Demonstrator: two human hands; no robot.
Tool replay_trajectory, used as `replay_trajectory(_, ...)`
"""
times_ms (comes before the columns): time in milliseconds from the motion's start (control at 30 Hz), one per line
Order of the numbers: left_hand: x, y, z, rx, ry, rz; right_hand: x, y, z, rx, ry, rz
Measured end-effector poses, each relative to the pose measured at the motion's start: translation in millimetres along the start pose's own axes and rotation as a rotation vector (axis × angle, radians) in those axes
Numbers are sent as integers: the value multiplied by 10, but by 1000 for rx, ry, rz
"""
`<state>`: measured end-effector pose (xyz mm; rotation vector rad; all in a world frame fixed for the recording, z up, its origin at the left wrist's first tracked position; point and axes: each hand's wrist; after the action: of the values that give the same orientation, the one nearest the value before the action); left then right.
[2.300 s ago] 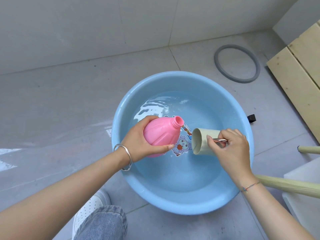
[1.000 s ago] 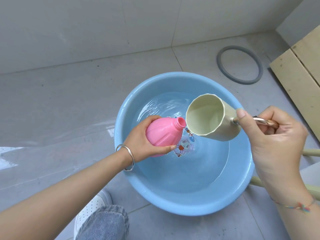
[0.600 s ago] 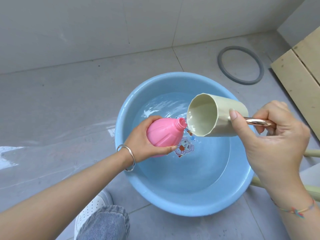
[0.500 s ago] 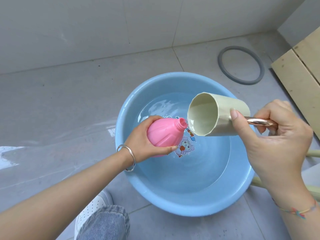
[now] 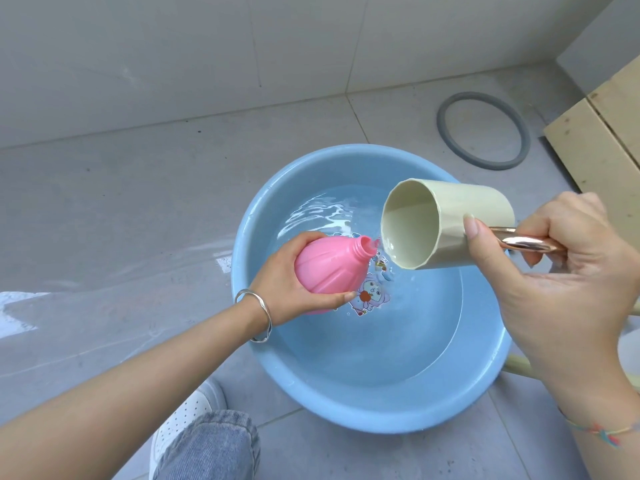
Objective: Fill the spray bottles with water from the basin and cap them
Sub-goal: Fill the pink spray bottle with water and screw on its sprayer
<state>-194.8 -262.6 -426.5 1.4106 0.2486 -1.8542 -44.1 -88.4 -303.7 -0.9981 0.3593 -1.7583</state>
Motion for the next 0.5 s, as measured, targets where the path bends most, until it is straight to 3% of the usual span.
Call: replay_trajectory(500, 1, 9, -3, 3, -13, -8, 136, -150, 28, 140, 66, 69)
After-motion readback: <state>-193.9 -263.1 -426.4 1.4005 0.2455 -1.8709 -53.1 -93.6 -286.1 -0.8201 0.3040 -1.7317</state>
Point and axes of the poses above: each hand's wrist, its own y-axis away from the middle knuckle, its own z-axis out of the back of the hand, x = y × z, and after that the axes turned 5 degrees about z, right-handed
